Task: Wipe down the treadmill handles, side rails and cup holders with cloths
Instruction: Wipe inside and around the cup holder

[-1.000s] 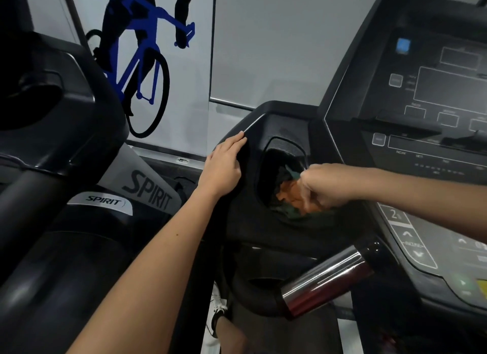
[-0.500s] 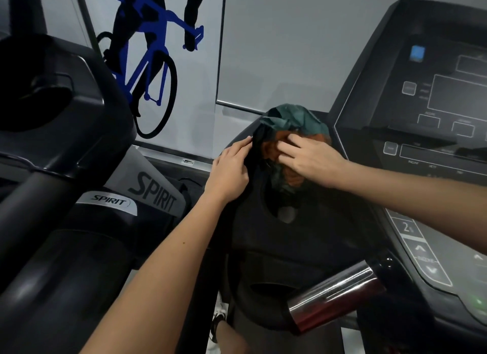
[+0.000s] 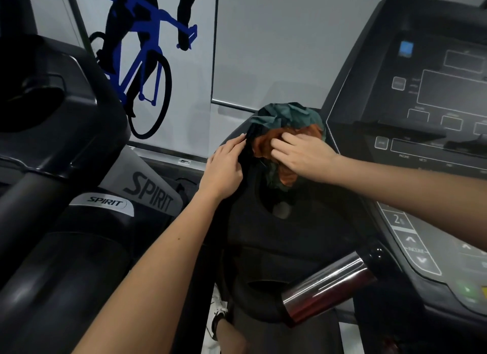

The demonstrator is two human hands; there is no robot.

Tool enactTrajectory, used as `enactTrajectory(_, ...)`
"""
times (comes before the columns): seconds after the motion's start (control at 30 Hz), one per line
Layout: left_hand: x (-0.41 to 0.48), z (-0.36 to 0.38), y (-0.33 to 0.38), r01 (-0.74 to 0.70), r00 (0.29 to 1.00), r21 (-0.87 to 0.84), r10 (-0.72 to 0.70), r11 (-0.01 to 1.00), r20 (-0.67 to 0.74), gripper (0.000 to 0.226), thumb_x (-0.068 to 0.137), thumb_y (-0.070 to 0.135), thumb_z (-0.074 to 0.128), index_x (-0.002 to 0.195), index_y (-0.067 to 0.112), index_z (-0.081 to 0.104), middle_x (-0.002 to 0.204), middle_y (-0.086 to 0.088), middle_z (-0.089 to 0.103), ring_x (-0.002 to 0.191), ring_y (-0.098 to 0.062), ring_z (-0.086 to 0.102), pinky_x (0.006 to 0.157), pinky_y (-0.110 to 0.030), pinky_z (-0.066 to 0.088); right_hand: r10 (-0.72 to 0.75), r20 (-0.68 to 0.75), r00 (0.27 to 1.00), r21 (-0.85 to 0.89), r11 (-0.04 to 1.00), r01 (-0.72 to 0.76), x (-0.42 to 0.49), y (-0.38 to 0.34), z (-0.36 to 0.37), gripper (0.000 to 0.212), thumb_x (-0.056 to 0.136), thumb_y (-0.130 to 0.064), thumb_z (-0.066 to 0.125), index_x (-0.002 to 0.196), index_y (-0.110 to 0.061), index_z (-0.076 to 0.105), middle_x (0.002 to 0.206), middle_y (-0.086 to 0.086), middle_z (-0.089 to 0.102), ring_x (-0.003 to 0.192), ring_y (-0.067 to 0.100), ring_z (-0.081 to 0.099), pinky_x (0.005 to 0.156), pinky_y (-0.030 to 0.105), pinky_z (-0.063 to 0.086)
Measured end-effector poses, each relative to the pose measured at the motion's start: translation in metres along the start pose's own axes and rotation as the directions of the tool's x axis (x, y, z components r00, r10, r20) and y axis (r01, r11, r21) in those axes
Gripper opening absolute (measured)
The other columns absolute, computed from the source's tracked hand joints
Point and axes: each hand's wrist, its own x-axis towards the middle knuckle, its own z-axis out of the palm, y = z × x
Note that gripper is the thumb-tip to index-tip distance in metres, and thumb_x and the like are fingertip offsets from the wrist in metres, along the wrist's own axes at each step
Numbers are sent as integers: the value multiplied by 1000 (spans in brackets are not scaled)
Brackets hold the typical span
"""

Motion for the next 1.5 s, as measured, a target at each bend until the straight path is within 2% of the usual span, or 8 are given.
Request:
enactTrajectory(0.3, 0, 1, -2, 3, 1000, -10, -3, 1000, 4, 57, 89, -1, 37, 142, 20, 35, 151, 12, 28, 137, -12, 28, 112, -42, 28, -176, 510, 842, 432, 899, -74, -39, -25, -47, 21, 86, -23, 46, 103, -15, 54, 112, 4, 57, 107, 24, 48, 87, 34, 44)
enactTrajectory(0.47, 1, 1, -3, -1, 1000, -32, 0, 999, -5, 59, 87, -2, 37, 142, 21, 36, 150, 12, 30, 136, -13, 30, 112, -42, 27, -210, 442, 872, 836, 449, -316, -51, -42, -51, 39, 86, -29, 61, 119, -18, 44, 109, -1, 56, 98, 15, 54, 82, 25, 42)
enactTrajectory(0.67, 4, 2, -7, 4, 1000, -47, -3, 999, 6, 59, 87, 2, 45, 142, 22, 36, 150, 12, 31, 134, -14, 32, 110, -44, 30, 138, 389, 911, 911, 87, -403, -11, -76, -40, 46, 81, -27, 69, 107, -12, 36, 93, -3, 39, 66, -2, 38, 58, 9, 37)
enactTrajectory(0.9, 3, 1, -4, 8, 1000, -51, -8, 999, 6, 64, 84, -3, 42, 143, 20, 35, 151, 9, 31, 136, -15, 30, 113, -43, 26, 545, 535, 645, 828, -186, -529, 41, -66, -23, 53, 86, -26, 63, 123, -2, 33, 128, 13, 35, 115, 22, 44, 93, 24, 34)
enactTrajectory(1.13, 4, 1, -5, -3, 1000, -33, 3, 999, -3, 60, 86, -3, 40, 142, 20, 37, 151, 10, 31, 137, -14, 30, 114, -40, 25, 46, 285, 958, 929, 234, -287, -12, -56, -40, 29, 79, 5, 57, 105, -8, 60, 96, 1, 59, 84, 12, 55, 80, 20, 43)
enactTrajectory(1.33, 1, 1, -4, -9, 1000, -25, 9, 1000, 5, 58, 88, -3, 37, 142, 19, 37, 151, 11, 30, 137, -13, 29, 114, -39, 25, -322, 503, 802, 709, 685, -170, -28, -24, -52, 37, 69, 6, 51, 55, -28, 54, 82, -3, 67, 80, 19, 63, 74, 32, 52)
enactTrajectory(1.4, 1, 1, -3, -7, 1000, -20, 7, 1000, 6, 58, 88, -3, 36, 142, 18, 36, 151, 11, 29, 138, -13, 28, 113, -39, 26, -273, 622, 734, 537, 831, -146, -26, -19, -50, 37, 76, -4, 62, 50, -26, 48, 82, 1, 66, 79, 22, 62, 65, 29, 49)
enactTrajectory(1.5, 1, 1, -4, -8, 1000, -24, 8, 1000, 2, 58, 89, -3, 36, 142, 19, 36, 151, 11, 29, 138, -13, 27, 113, -40, 27, -90, 583, 808, 310, 943, -119, -21, -20, -44, 5, 85, -11, 56, 81, -13, 59, 95, 4, 60, 91, 25, 58, 64, 31, 42)
